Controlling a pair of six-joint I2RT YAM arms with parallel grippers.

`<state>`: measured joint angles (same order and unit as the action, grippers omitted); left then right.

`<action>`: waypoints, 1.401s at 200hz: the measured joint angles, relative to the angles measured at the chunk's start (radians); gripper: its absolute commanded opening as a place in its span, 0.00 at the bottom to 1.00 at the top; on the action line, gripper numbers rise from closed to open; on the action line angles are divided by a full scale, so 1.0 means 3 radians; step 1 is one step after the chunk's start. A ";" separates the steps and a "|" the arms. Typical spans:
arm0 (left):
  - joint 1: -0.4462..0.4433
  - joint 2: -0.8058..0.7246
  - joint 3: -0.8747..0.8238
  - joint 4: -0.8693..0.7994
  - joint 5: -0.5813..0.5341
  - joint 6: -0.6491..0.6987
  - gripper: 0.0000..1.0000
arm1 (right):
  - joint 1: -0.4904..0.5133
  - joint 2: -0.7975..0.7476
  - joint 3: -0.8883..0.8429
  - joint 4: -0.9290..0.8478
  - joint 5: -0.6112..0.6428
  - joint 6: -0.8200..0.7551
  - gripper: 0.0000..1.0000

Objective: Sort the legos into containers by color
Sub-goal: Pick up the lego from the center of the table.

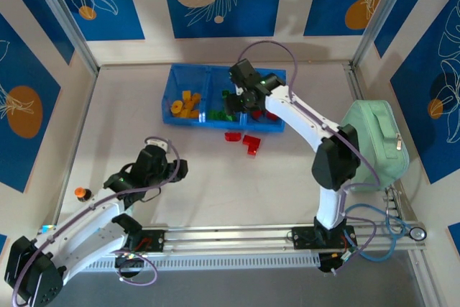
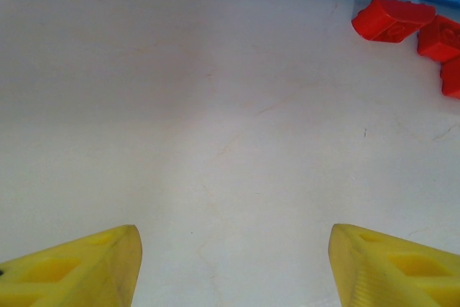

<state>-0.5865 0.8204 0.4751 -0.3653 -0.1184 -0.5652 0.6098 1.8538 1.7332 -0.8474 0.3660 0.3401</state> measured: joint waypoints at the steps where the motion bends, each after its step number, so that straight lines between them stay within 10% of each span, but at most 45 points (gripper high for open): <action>1: 0.0000 0.0010 0.0000 0.0010 0.0006 0.0000 0.70 | -0.0005 -0.0018 -0.0031 0.0006 0.0001 0.0004 0.70; 80: -0.0003 0.0949 0.0216 0.0491 0.0395 0.0084 0.72 | -0.0107 -0.0413 -0.1357 0.0350 -0.0150 0.0294 0.74; 163: -0.0010 0.1475 0.0652 0.0786 0.0546 0.0169 0.72 | -0.0010 -0.0024 -0.1459 0.0477 -0.0210 0.0605 0.70; 280: -0.0015 0.1586 0.0696 0.0820 0.0568 0.0251 0.72 | 0.0164 0.0262 -0.1469 0.0443 -0.0017 0.0905 0.22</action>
<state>-0.5911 1.2961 0.6838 -0.1192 0.0521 -0.4900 0.6590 1.9324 1.2926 -0.7147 0.3611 0.6117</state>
